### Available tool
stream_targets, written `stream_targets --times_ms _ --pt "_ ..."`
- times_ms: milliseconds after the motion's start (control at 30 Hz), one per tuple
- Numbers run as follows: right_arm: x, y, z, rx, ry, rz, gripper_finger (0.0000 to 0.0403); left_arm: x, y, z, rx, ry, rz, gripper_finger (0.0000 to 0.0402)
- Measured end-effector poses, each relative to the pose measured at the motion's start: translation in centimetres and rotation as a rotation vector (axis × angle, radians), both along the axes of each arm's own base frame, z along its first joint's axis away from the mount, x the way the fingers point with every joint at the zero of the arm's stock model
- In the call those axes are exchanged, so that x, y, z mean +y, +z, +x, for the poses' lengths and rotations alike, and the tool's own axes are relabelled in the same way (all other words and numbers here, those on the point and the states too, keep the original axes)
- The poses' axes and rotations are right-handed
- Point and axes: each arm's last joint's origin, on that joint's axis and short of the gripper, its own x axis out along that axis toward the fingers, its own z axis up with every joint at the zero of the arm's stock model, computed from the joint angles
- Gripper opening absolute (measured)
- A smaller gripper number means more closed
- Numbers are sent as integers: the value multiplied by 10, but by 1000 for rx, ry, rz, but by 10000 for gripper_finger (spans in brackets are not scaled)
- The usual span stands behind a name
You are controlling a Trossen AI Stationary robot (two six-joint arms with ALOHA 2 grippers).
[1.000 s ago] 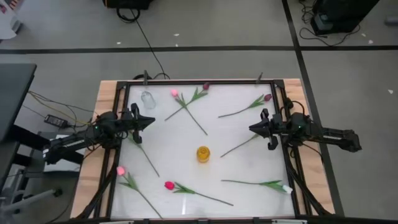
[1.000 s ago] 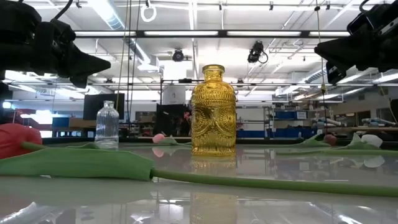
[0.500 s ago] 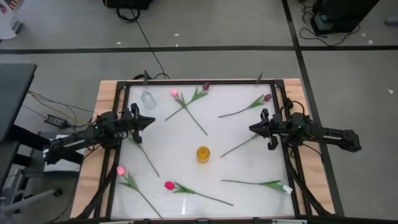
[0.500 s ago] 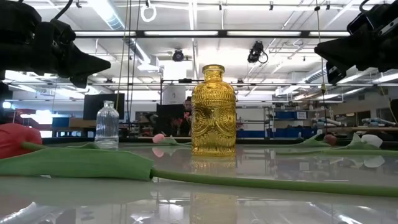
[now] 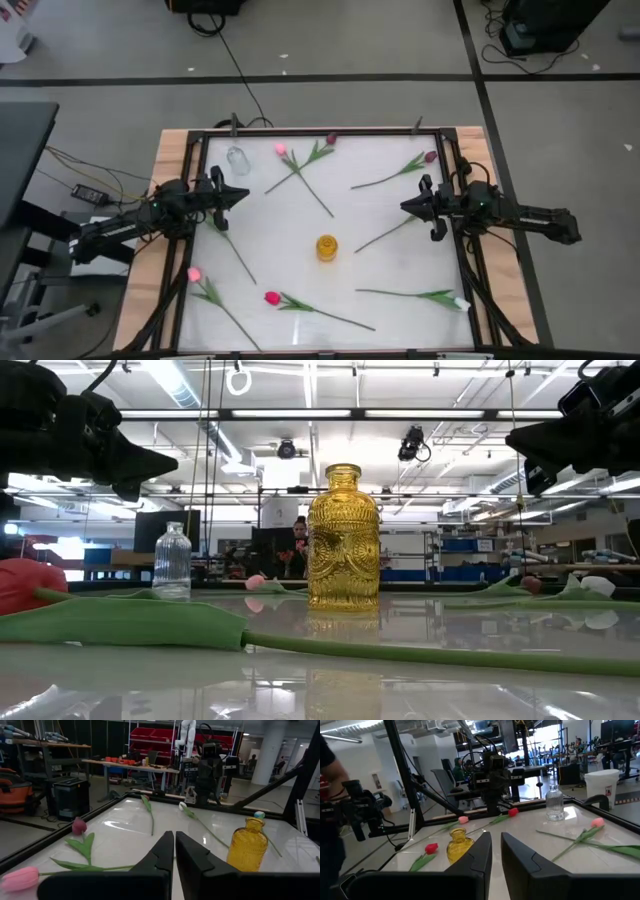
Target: Sort flowers into vase by color
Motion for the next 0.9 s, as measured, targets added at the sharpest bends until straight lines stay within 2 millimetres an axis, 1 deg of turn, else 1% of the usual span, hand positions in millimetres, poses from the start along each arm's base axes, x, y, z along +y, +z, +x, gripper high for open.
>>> stream_targets --times_ms 167,233,333,467,533,667,767,833,900 --pt "0 0 0 0 0 0 51 0 1 0 -13 0 2 25" --pt "0 0 0 0 0 0 51 0 3 0 -36 -2 -39 25" --pt "0 0 0 0 0 0 51 0 3 0 -84 -7 -222 25" --pt "0 0 0 0 0 0 51 1 1 0 -138 4 -565 25" --pt "0 0 0 0 0 0 51 1 1 0 -168 6 -670 25" --pt "0 1 0 -7 -3 -20 51 2 2 -1 -211 34 -738 25" --pt "0 6 -1 -61 -9 -44 51 2 7 -1 -279 31 -755 25" --pt "-1 14 -2 -147 -39 8 51 3 11 -2 -324 50 -746 25" --pt "-4 21 -4 -228 -137 111 51 4 14 -3 -365 68 -730 25"
